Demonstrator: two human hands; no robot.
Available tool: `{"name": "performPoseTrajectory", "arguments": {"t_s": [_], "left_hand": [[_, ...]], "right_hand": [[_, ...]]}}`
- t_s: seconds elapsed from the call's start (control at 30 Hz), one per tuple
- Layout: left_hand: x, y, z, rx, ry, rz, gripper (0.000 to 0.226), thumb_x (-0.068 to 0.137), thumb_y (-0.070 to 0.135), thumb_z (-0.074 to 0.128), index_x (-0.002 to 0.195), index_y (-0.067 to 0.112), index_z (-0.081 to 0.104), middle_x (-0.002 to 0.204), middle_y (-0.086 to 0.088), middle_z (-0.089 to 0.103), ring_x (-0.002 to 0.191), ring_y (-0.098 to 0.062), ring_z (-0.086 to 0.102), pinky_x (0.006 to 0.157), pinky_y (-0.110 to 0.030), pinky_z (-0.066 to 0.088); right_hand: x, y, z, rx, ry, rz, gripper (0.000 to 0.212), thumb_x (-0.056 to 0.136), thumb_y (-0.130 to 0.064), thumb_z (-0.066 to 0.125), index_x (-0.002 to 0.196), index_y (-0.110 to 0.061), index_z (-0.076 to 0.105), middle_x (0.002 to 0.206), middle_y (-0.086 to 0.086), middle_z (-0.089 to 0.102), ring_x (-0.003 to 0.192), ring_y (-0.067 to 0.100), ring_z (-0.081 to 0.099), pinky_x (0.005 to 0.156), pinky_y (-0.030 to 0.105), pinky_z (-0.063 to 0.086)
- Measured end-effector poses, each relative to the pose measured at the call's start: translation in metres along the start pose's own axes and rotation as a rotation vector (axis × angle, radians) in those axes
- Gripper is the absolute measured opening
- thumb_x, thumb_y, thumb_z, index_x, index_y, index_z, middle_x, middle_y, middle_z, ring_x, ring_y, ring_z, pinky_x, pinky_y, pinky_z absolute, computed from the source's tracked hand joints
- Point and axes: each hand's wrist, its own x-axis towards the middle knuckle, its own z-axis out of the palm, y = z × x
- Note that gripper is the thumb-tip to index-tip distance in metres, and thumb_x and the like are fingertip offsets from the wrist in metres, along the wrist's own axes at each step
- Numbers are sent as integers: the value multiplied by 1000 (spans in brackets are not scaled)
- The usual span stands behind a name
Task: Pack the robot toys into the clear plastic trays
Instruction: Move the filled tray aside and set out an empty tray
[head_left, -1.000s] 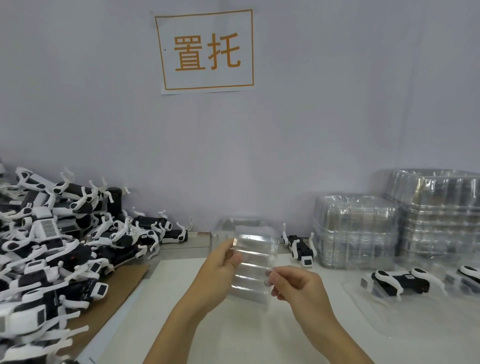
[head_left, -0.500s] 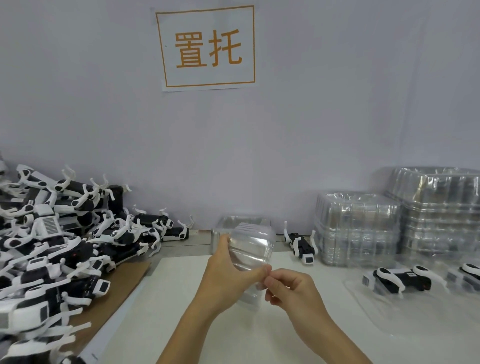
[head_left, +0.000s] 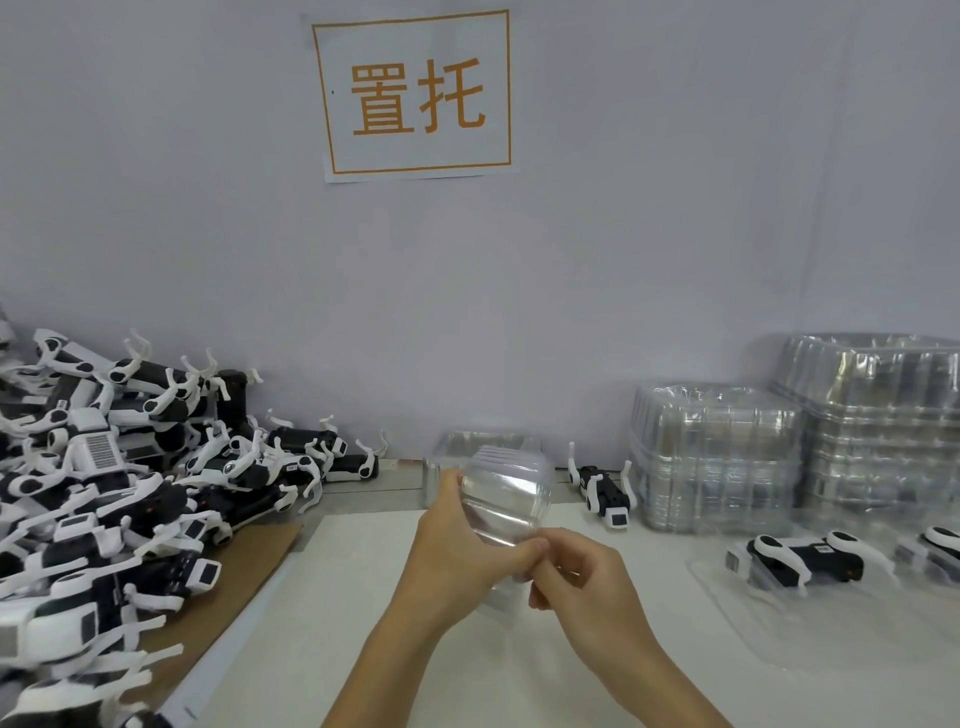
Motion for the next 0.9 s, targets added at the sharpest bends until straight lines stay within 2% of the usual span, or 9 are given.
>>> {"name": "performPoseTrajectory", "arguments": {"t_s": [0.13, 0.33, 0.4, 0.53, 0.6, 0.67, 0.77, 0.83, 0.9], "left_hand": [[-1, 0, 3, 58, 6, 49, 65, 53, 37, 89, 97, 50, 43, 93, 33, 64, 82, 6, 64, 62, -8, 47], [6, -3, -7, 76, 162, -6, 61, 48, 57, 81, 93, 32, 50, 84, 9, 63, 76, -4, 60, 59, -12, 45], [9, -4, -20, 98, 229, -18, 57, 55, 52, 85, 90, 29, 46, 84, 3, 62, 77, -11, 61, 60, -17, 44], [16, -12, -56, 80, 433, -31, 58, 61, 37, 90, 101, 22, 51, 94, 1, 65, 88, -21, 65, 78, -41, 54], [19, -20, -71, 192, 524, -13, 64, 60, 38, 91, 107, 20, 52, 102, 1, 62, 99, -25, 58, 89, -50, 50], [20, -26, -78, 426, 585, -39, 73, 61, 45, 89, 118, 19, 51, 111, 0, 57, 112, -29, 46, 98, -52, 38], [19, -37, -76, 713, 491, -53, 89, 61, 51, 87, 137, 31, 45, 126, 1, 45, 118, -26, 33, 98, -51, 26], [16, -47, -67, 836, 373, -62, 91, 58, 50, 89, 136, 44, 43, 135, 6, 36, 126, -24, 25, 102, -51, 24], [13, -57, -55, 876, 314, -115, 96, 58, 43, 92, 138, 47, 39, 146, 7, 27, 138, -25, 16, 109, -52, 20]], "right_hand": [[-1, -2, 3, -74, 46, -34, 25, 92, 6, 54, 89, -9, 74, 67, 2, 70, 58, 6, 61, 59, 18, 50], [9, -3, 0, -126, 114, -121, 23, 94, 0, 58, 87, -15, 74, 70, 2, 72, 61, 8, 66, 59, 16, 50], [12, -1, -8, -151, 182, -125, 23, 94, -1, 58, 86, -18, 73, 68, 0, 70, 58, 4, 62, 57, 13, 47], [22, 9, -46, -79, 442, -9, 21, 96, -6, 55, 86, -17, 70, 61, -6, 65, 56, 3, 56, 57, 17, 46], [26, 13, -63, 19, 506, 85, 21, 98, -7, 50, 85, -14, 65, 57, -7, 61, 63, 13, 55, 63, 27, 45], [28, 16, -68, 141, 532, 162, 21, 98, -9, 45, 83, -13, 58, 58, -3, 60, 65, 19, 55, 64, 32, 43], [27, 17, -63, 261, 535, 225, 21, 98, -9, 41, 83, -16, 53, 62, 5, 64, 66, 22, 60, 64, 34, 42], [26, 15, -60, 285, 527, 241, 21, 98, -9, 40, 83, -17, 53, 61, 5, 65, 65, 24, 61, 63, 34, 41], [24, 12, -60, 292, 526, 252, 21, 98, -8, 40, 85, -17, 53, 61, 5, 65, 64, 25, 60, 62, 34, 41]]}}
